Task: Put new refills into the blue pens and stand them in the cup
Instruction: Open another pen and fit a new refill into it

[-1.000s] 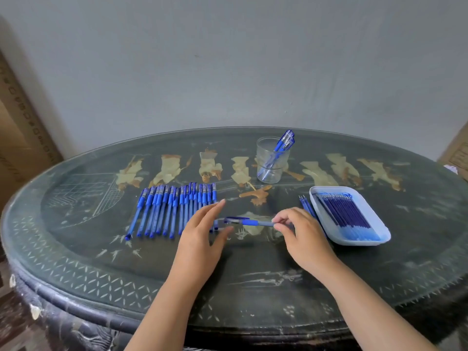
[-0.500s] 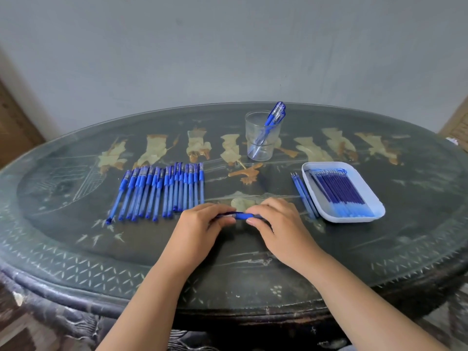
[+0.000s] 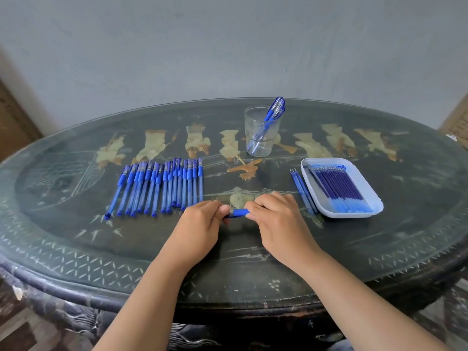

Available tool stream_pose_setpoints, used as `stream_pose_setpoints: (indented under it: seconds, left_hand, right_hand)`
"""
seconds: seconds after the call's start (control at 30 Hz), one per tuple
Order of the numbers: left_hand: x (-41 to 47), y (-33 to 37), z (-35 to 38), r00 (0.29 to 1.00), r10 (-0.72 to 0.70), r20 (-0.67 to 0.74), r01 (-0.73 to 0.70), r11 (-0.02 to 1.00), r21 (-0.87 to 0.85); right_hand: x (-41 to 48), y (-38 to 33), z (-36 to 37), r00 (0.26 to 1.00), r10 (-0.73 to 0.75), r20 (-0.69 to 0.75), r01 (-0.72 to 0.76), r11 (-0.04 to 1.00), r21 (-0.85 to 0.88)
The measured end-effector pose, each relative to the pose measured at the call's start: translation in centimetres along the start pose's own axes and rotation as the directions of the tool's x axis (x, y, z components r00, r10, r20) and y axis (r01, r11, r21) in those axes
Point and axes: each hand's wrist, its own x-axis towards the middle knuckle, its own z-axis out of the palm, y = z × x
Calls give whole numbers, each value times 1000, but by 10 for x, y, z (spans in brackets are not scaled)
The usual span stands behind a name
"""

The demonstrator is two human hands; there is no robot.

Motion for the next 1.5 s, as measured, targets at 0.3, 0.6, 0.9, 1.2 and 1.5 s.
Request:
stream_pose_setpoints:
  seconds: [0.3, 0.6, 0.9, 1.2, 1.5]
  left_hand:
    - [3, 10, -9, 988, -148, 51, 152, 985, -83]
    - [3, 13, -13, 978, -190, 90, 201, 970, -136]
    - [3, 14, -12, 974, -200, 108, 215, 966, -144]
    - [5, 12, -13, 953, -266, 148, 292, 937, -192]
    - [0, 8, -14, 972, -196, 130, 228, 923, -312]
  right_hand:
    - [-1, 0, -2, 995, -83, -52, 80, 995, -56]
    - [0, -5, -9, 997, -75, -33, 73, 996, -56]
    - [-1, -6, -7, 994, -91, -58, 85, 991, -104]
    - [-2, -10, -10, 991, -105, -83, 94, 988, -125]
    - [-1, -2, -4, 990, -89, -106, 76, 990, -123]
